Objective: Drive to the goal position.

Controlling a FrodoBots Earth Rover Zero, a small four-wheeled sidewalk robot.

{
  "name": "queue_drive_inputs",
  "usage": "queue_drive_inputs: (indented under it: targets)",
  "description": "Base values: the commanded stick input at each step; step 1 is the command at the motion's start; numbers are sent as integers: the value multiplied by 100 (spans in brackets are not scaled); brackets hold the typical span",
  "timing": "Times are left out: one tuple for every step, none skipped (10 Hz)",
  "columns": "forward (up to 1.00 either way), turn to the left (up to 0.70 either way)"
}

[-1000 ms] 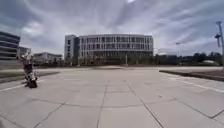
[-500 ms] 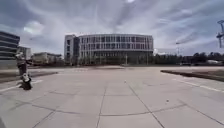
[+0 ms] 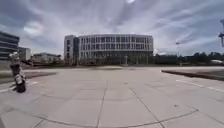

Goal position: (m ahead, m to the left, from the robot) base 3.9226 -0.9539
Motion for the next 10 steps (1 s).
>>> queue_drive_inputs:
  targets:
    - [50, 0]
    - [50, 0]
    - [50, 0]
    - [50, 0]
    - [50, 0]
    - [50, 0]
    - [50, 0]
    - [50, 0]
    - [50, 0]
    - [50, 0]
